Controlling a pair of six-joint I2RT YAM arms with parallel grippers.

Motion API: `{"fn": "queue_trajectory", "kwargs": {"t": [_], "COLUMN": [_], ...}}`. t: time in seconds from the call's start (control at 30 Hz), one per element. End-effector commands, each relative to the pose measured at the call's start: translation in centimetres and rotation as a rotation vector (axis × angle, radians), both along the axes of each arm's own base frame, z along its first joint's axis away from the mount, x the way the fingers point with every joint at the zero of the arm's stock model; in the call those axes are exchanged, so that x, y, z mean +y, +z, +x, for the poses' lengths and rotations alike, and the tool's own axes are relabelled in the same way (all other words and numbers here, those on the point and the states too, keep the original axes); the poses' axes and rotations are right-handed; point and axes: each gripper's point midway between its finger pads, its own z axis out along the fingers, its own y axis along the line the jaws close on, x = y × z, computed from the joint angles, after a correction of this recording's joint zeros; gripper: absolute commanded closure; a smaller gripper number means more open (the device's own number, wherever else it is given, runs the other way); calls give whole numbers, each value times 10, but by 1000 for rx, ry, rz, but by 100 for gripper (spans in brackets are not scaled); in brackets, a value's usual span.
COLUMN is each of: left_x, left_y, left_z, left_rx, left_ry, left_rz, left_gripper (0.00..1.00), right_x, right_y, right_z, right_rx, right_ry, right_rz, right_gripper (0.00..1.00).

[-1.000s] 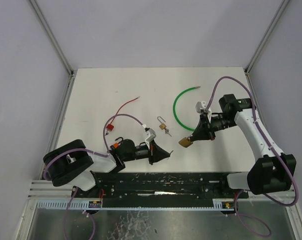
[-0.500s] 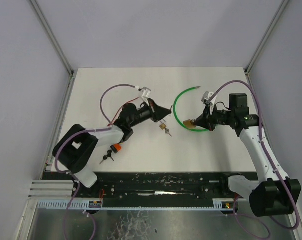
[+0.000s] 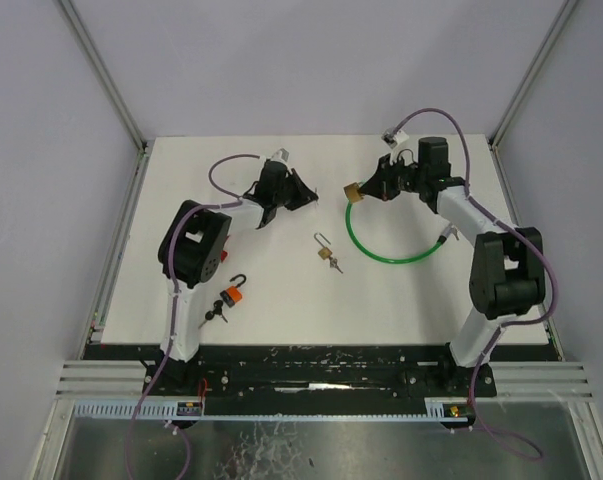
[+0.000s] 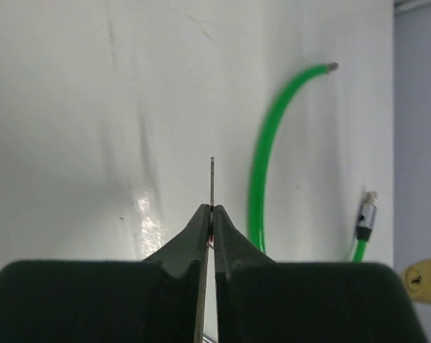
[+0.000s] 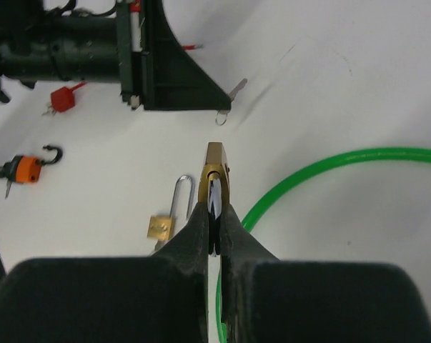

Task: Lock with the key
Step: Place the key at the center of the board.

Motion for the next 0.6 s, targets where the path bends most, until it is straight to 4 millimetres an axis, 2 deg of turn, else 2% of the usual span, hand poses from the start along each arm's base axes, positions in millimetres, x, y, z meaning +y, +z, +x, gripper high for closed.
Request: {"fn": "queue_trajectory", "kwargs": {"t": [0.0,0.13,0.27,0.37,0.57], "left_x": [18,34,40,38,45], "left_y": [-13,-17,-26,-35,-35], "left_z": [18,35,46,46,48], "left_rx": [70,92,134,169,163], "left_ry": [126,223,255,245,262], "left_rz": [97,185,215,207,218], "left_gripper": [100,100,100,100,95], "right_x": [37,54,62,72,94], "right_y": [23,-3,-27,-43,-66], "right_z": [61,94,114,120,118], "right_rx": [-55,58,159,215,299], "right_ry": [-104,-202,-241,-222,-176], "right_rz": [82,65,87,104,129], "right_gripper": [100,100,98,96,92]}}
